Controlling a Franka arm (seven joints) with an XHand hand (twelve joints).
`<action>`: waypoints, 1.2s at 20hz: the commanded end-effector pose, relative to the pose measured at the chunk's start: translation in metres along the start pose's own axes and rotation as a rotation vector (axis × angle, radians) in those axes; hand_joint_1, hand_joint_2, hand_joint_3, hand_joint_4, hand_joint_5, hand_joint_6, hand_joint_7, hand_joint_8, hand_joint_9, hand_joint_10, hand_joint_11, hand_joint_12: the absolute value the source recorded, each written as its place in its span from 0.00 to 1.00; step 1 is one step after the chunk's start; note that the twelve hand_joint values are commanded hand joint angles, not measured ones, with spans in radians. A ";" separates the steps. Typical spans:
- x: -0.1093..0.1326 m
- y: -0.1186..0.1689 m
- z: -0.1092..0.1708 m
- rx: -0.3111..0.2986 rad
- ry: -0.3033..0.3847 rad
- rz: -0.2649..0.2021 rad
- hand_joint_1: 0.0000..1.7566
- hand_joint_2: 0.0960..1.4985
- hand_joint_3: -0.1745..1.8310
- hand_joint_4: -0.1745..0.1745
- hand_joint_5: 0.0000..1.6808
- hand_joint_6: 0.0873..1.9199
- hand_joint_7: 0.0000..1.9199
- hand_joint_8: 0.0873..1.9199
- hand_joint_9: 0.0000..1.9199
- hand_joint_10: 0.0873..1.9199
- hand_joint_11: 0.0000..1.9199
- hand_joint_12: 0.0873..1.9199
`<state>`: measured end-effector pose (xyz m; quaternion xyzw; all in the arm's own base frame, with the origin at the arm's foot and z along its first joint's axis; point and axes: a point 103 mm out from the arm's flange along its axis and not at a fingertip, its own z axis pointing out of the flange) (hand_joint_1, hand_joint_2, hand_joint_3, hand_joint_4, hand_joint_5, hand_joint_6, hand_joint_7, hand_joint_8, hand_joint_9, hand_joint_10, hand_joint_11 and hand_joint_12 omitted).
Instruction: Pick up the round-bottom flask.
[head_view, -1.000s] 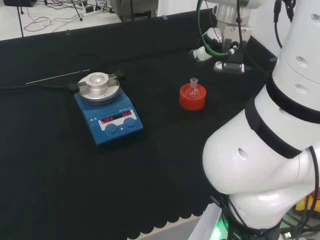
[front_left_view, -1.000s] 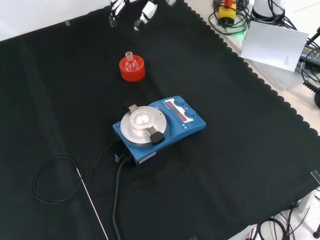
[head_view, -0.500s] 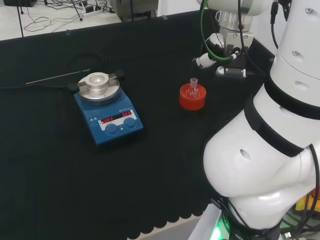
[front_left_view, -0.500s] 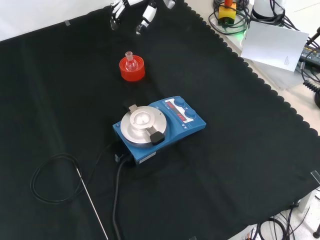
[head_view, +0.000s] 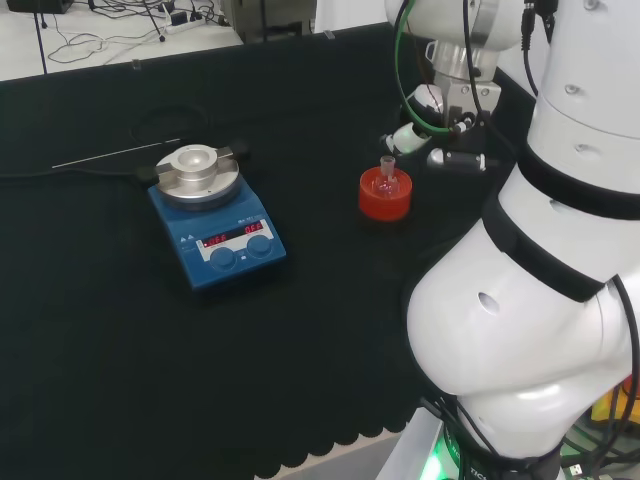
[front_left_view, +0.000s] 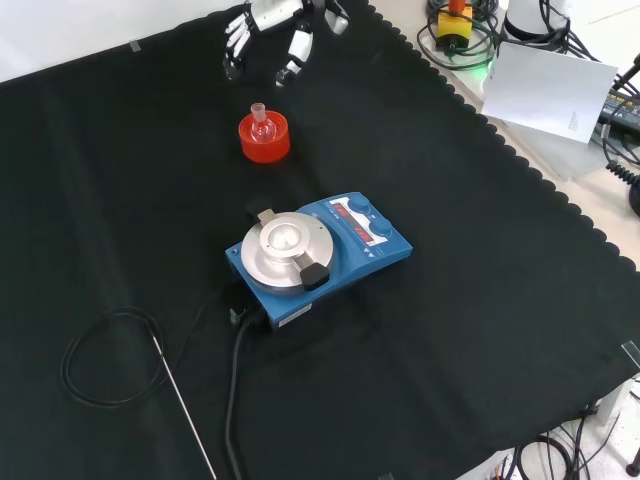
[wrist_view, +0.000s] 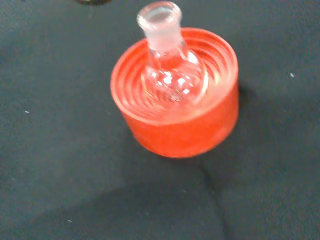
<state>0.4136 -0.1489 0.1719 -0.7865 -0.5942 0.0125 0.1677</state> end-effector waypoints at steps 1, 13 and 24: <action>-0.007 0.015 0.025 0.018 0.034 0.008 0.43 0.47 0.33 0.42 0.33 0.03 0.18 0.33 0.28 0.31 0.11 0.71; -0.008 0.020 0.031 -0.025 0.063 -0.001 0.45 0.44 0.35 0.41 0.33 0.03 0.18 0.34 0.28 0.32 0.11 0.71; -0.011 0.028 0.043 -0.021 0.080 0.009 0.48 0.41 0.35 0.41 0.34 0.03 0.20 0.34 0.29 0.32 0.13 0.71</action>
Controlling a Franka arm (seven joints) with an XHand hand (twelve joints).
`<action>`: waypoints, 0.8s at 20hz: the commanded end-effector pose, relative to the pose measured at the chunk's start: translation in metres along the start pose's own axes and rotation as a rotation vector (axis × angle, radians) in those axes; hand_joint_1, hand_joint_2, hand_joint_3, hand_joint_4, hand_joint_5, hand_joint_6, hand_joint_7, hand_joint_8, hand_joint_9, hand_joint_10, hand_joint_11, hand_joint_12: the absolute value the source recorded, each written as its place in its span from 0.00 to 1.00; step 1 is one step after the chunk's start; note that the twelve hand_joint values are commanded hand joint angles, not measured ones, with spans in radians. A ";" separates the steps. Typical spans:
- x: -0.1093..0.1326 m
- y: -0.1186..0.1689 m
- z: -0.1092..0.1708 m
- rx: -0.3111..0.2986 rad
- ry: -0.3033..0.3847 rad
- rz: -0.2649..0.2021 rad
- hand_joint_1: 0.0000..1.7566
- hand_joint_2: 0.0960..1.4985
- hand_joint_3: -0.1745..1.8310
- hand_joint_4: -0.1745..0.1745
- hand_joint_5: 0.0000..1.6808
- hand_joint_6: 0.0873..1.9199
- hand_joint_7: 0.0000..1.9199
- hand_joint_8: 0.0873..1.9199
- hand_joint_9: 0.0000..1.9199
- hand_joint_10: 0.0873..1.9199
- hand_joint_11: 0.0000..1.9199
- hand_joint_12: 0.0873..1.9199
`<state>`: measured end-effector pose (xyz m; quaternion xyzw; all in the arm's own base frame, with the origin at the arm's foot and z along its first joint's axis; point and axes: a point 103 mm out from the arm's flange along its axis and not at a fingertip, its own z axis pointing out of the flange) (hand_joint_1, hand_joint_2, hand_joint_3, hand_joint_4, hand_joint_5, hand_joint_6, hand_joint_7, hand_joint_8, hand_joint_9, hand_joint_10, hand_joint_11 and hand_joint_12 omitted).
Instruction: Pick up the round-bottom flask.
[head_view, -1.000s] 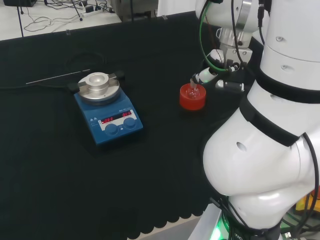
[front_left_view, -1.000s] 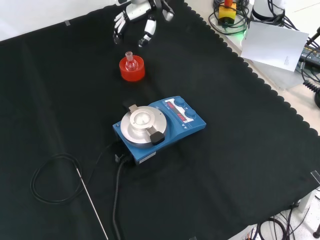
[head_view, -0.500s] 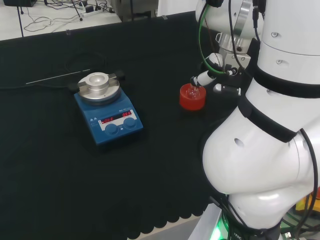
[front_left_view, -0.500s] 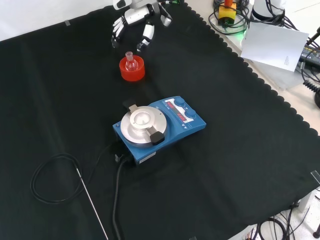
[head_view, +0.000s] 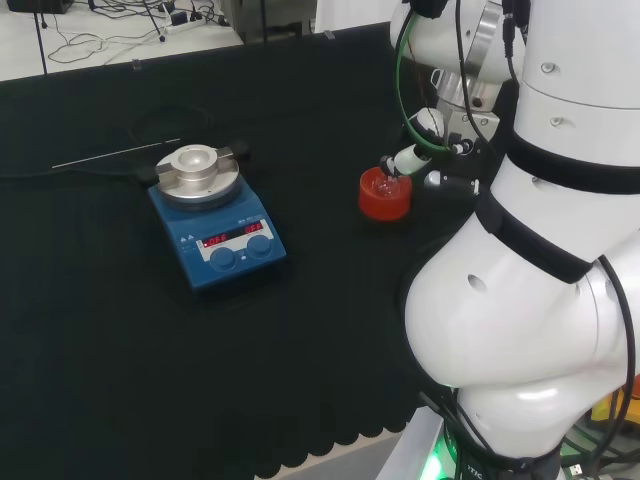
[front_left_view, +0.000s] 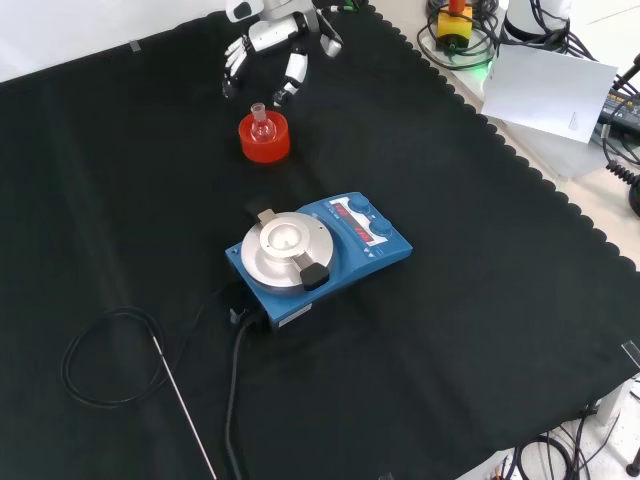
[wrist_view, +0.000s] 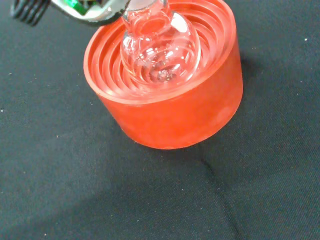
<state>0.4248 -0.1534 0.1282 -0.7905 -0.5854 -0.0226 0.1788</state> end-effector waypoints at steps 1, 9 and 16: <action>-0.004 0.005 0.007 0.004 0.013 0.002 0.48 0.41 0.36 0.41 0.34 0.03 0.20 0.34 0.29 0.32 0.13 0.71; 0.003 0.011 0.014 -0.005 0.023 -0.019 0.49 0.40 0.37 0.41 0.35 0.04 0.21 0.34 0.30 0.31 0.14 0.70; 0.007 0.017 0.018 -0.036 0.024 -0.024 0.52 0.39 0.38 0.39 0.40 0.08 0.22 0.35 0.31 0.31 0.17 0.69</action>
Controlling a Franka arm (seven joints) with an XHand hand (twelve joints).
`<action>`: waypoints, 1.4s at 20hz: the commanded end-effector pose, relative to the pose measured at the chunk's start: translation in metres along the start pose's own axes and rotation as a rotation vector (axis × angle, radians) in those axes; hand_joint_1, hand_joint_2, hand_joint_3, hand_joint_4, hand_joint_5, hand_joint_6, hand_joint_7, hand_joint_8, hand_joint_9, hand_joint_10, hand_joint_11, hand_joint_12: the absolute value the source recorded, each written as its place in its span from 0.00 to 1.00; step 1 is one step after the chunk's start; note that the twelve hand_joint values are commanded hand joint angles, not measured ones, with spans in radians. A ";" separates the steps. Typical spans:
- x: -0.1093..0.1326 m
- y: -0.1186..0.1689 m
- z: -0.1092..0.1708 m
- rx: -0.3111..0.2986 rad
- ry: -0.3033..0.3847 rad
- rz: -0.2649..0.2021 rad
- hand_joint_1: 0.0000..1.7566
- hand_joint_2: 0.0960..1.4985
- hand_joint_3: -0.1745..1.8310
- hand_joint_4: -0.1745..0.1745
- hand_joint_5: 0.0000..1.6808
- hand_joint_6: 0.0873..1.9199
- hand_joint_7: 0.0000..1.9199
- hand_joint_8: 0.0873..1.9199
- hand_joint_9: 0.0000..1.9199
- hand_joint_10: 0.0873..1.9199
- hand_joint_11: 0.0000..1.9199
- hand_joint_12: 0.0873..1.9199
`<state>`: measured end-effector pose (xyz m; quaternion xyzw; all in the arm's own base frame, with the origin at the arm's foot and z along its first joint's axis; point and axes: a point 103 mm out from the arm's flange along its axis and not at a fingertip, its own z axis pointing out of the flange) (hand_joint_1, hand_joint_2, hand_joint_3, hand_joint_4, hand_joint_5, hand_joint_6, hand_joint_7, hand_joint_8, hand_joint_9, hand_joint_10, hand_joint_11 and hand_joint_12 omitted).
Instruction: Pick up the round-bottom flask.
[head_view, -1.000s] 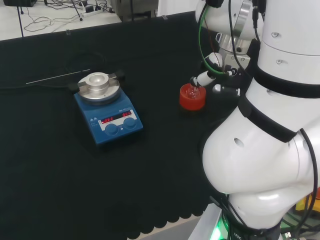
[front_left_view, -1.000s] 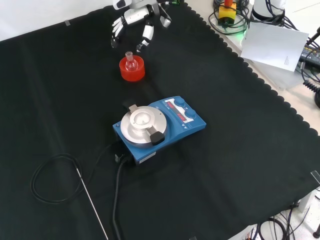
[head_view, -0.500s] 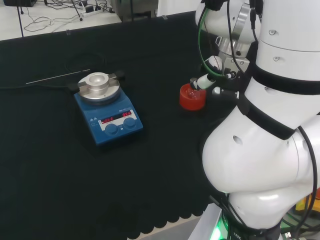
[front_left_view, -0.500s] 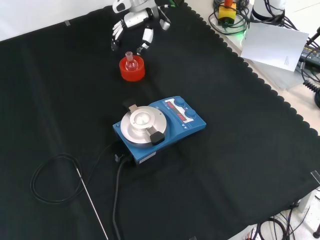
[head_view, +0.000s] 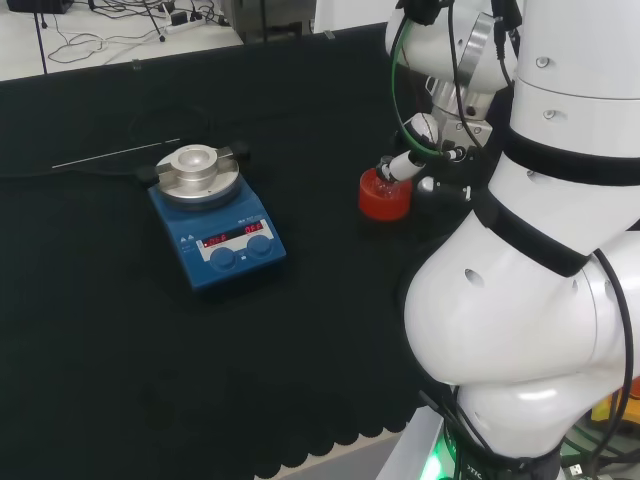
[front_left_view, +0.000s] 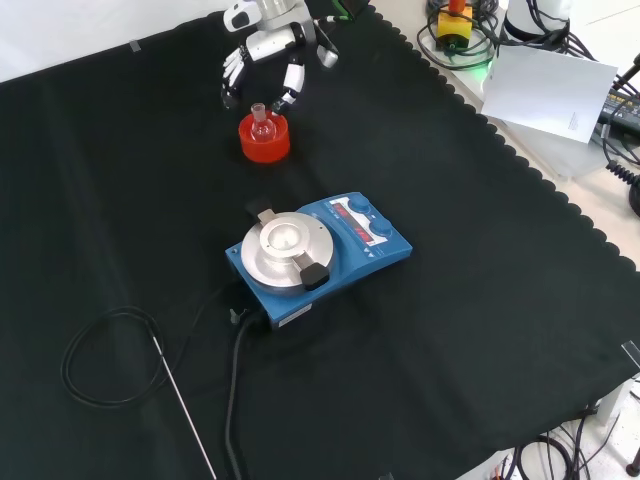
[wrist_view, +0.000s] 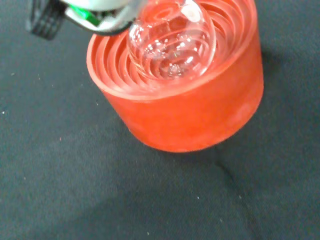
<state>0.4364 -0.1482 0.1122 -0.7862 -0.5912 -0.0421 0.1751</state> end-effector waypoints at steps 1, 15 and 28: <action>0.003 0.005 0.005 -0.007 -0.002 -0.003 0.52 0.39 0.38 0.39 0.40 0.08 0.23 0.35 0.32 0.31 0.17 0.69; 0.003 0.011 0.010 0.004 -0.009 0.001 0.52 0.38 0.40 0.38 0.40 0.23 0.23 0.35 0.32 0.30 0.17 0.69; 0.006 0.012 0.010 -0.014 -0.037 -0.004 0.53 0.39 0.41 0.26 0.58 0.34 0.24 0.35 0.34 0.30 0.20 0.69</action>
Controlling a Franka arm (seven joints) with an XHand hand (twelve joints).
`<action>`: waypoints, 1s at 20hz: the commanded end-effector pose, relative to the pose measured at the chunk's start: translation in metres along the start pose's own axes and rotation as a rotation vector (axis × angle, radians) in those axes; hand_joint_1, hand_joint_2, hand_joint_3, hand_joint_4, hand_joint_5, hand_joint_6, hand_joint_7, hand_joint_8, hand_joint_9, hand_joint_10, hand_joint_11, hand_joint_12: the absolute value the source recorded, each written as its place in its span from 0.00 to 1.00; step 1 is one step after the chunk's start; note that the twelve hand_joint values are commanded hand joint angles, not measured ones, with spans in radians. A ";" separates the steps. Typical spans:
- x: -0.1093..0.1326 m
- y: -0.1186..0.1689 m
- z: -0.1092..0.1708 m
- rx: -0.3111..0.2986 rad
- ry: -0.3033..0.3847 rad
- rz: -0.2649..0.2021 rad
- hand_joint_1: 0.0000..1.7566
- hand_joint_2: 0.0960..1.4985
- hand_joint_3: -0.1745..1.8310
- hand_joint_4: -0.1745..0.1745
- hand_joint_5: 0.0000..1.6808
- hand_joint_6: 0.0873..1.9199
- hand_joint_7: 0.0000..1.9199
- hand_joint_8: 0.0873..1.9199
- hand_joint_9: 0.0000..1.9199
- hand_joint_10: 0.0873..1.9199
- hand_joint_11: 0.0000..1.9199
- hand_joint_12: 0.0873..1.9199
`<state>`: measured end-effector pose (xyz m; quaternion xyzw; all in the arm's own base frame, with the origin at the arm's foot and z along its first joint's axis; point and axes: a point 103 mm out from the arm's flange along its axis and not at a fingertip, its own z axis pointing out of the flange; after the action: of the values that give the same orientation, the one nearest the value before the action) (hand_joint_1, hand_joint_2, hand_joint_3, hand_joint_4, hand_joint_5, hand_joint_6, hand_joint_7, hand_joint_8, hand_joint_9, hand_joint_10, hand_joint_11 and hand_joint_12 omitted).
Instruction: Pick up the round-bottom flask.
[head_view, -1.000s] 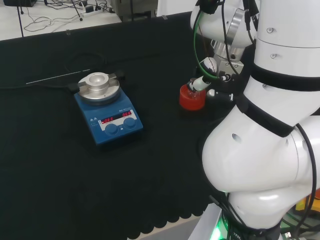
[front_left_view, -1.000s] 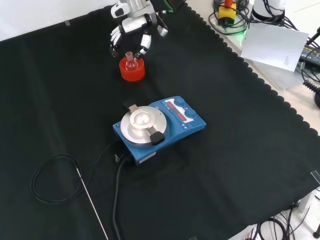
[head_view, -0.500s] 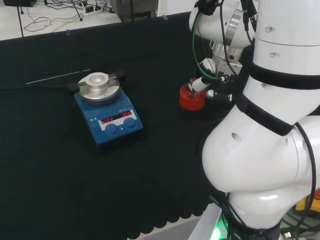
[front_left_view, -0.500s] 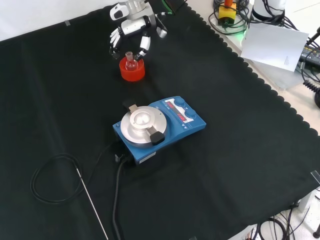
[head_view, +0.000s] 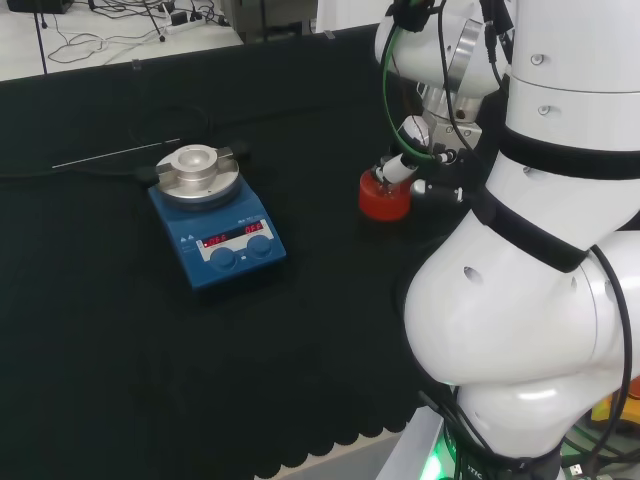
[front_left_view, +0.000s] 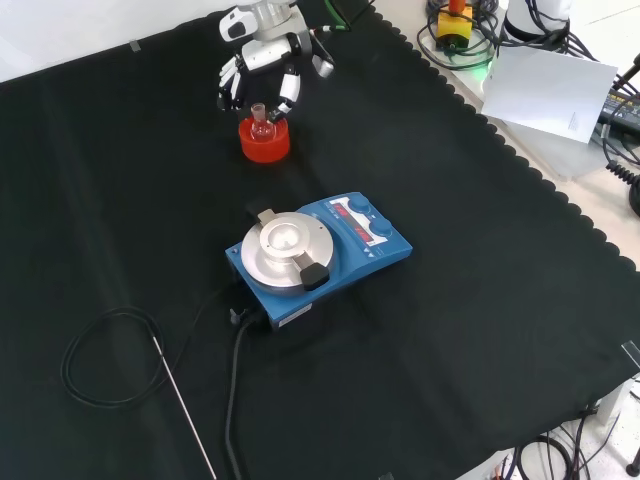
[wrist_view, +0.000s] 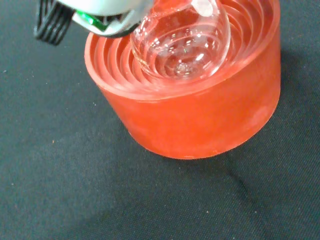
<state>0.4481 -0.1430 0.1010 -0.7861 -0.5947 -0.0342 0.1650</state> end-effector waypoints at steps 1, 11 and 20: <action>0.001 -0.001 -0.001 -0.016 -0.017 -0.001 0.54 0.39 0.41 0.24 0.59 0.34 0.24 0.35 0.34 0.30 0.20 0.68; 0.007 -0.011 -0.032 -0.067 -0.012 0.002 0.64 0.43 0.43 0.59 0.68 0.45 0.31 0.32 0.42 0.26 0.28 0.65; 0.034 -0.032 -0.079 -0.036 -0.068 -0.014 0.64 0.42 0.44 0.56 0.68 0.46 0.29 0.32 0.42 0.25 0.29 0.65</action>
<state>0.4468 -0.1391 0.1633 -0.7890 -0.5994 -0.0421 0.1284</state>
